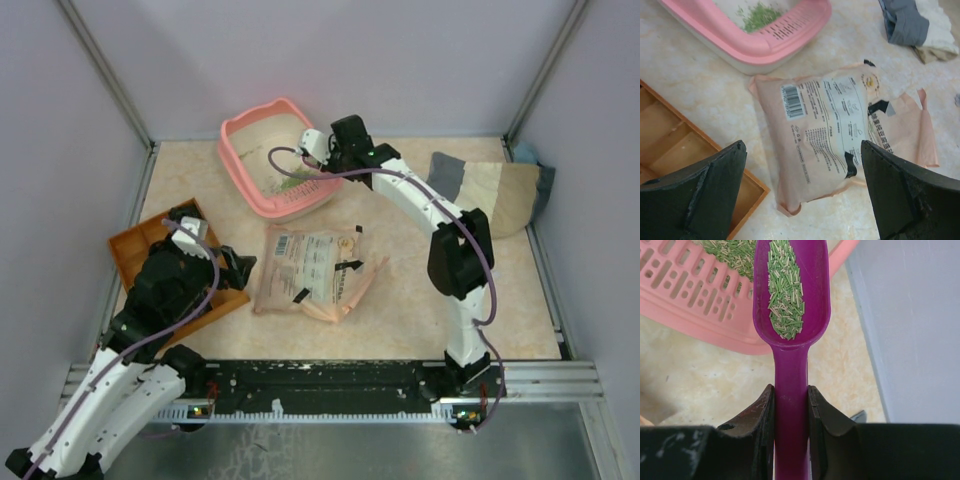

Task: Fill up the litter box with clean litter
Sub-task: Pour the cat litter into the litter box, then place the spatula at the center of the board.

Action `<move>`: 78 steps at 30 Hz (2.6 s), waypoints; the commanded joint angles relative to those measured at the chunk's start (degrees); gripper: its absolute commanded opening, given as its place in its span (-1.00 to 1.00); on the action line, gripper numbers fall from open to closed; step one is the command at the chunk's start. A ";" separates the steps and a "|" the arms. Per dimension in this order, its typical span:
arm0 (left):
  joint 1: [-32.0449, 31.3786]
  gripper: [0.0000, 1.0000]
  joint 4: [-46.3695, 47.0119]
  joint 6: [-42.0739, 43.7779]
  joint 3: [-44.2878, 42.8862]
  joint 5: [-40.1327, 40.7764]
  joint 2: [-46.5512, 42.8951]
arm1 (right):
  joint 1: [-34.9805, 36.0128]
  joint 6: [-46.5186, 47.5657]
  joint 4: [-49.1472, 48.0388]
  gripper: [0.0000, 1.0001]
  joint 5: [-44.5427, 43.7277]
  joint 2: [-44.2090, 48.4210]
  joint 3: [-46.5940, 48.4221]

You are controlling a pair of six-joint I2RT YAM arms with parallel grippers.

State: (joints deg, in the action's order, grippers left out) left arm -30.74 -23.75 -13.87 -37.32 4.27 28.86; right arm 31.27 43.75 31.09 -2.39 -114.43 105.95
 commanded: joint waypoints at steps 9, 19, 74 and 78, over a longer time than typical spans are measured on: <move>-0.07 1.00 0.19 -0.45 0.05 10.96 -7.98 | 6.20 18.67 0.30 -1.00 -18.40 -5.38 7.04; -0.09 1.00 -0.65 -0.95 -0.41 12.85 -9.22 | 9.87 32.24 -9.01 -1.00 -27.56 -5.31 1.50; -0.09 0.71 5.49 -0.79 -3.14 -19.58 8.49 | 0.29 -64.95 -1.61 -1.00 -31.53 45.42 -49.70; -0.16 0.60 5.91 -2.09 -3.26 -25.57 14.18 | -1.44 -72.56 2.01 -1.00 -37.39 47.92 -52.40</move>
State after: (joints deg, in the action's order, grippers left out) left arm -30.76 -19.44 -14.76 -38.98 -12.67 39.11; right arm 31.22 -18.52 33.10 -32.42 -69.23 55.31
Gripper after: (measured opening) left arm 0.821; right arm 0.252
